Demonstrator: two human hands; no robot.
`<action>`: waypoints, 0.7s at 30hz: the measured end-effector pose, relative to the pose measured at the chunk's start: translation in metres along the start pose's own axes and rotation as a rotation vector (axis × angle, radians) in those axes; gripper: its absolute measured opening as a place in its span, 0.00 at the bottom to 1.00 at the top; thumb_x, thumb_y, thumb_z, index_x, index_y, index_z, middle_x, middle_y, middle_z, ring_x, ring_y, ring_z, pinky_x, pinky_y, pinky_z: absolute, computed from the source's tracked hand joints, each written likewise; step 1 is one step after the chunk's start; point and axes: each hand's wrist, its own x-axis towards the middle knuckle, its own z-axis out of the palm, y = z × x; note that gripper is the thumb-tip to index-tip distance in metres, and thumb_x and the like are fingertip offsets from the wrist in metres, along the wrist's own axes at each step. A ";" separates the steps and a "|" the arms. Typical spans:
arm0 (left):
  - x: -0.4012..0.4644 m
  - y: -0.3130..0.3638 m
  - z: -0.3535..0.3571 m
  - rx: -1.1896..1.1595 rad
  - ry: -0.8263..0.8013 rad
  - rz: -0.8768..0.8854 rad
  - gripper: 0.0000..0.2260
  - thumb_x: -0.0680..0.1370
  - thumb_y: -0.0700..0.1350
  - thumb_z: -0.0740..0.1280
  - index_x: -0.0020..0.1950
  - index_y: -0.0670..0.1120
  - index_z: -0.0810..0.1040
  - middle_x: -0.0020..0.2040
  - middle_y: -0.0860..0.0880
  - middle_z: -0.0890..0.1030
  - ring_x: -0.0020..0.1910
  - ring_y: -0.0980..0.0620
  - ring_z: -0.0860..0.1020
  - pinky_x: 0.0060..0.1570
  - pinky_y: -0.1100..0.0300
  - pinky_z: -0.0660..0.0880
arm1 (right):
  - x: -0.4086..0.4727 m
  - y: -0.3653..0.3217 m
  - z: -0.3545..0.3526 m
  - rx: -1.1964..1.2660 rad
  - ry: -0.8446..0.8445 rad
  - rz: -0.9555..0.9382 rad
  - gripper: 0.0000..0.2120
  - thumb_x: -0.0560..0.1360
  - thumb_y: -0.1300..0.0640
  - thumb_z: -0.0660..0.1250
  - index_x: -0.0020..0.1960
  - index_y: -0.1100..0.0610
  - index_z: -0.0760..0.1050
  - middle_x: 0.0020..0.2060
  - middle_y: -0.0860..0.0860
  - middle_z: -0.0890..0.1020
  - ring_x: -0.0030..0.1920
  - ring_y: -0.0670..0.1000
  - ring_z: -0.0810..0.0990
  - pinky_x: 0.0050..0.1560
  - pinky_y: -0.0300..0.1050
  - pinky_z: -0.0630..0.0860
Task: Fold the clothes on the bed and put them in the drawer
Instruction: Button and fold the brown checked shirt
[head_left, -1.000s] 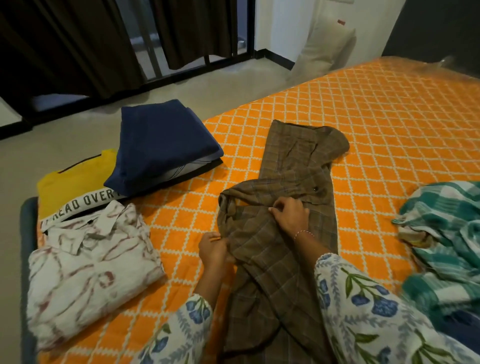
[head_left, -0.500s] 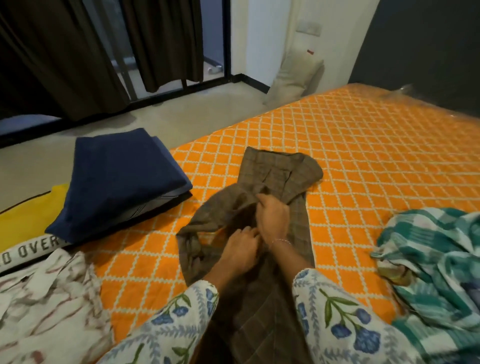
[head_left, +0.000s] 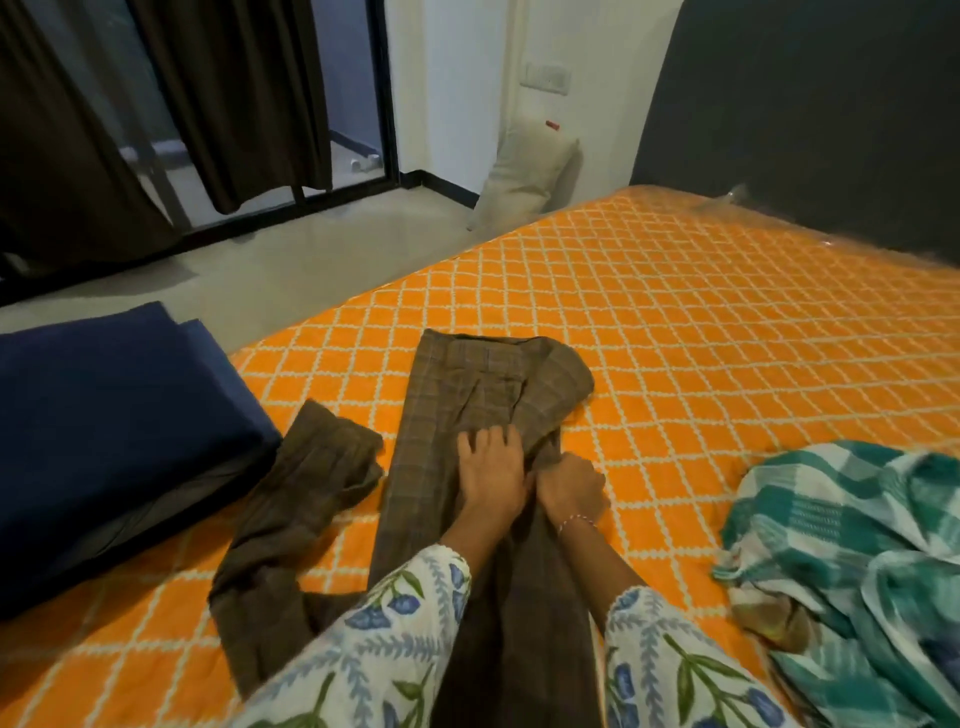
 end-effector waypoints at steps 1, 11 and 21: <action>0.015 0.006 0.005 0.010 -0.001 0.004 0.17 0.80 0.48 0.59 0.68 0.45 0.65 0.65 0.44 0.72 0.65 0.44 0.70 0.66 0.48 0.61 | 0.016 0.003 0.000 -0.086 -0.023 0.001 0.15 0.80 0.52 0.57 0.62 0.55 0.74 0.63 0.57 0.71 0.66 0.60 0.67 0.63 0.54 0.65; 0.111 -0.033 -0.007 -1.496 -0.175 -0.548 0.07 0.78 0.36 0.63 0.48 0.45 0.80 0.41 0.47 0.81 0.40 0.50 0.79 0.37 0.59 0.77 | 0.119 -0.071 0.017 -0.085 -0.040 -0.525 0.27 0.82 0.42 0.48 0.78 0.45 0.44 0.78 0.54 0.45 0.77 0.55 0.44 0.72 0.63 0.47; 0.140 -0.073 0.028 -1.429 -0.151 -0.609 0.15 0.76 0.35 0.68 0.30 0.43 0.72 0.28 0.48 0.77 0.35 0.48 0.77 0.35 0.58 0.75 | 0.109 -0.055 0.057 -0.234 -0.095 -0.462 0.26 0.82 0.42 0.45 0.77 0.42 0.43 0.78 0.51 0.41 0.77 0.53 0.38 0.72 0.65 0.41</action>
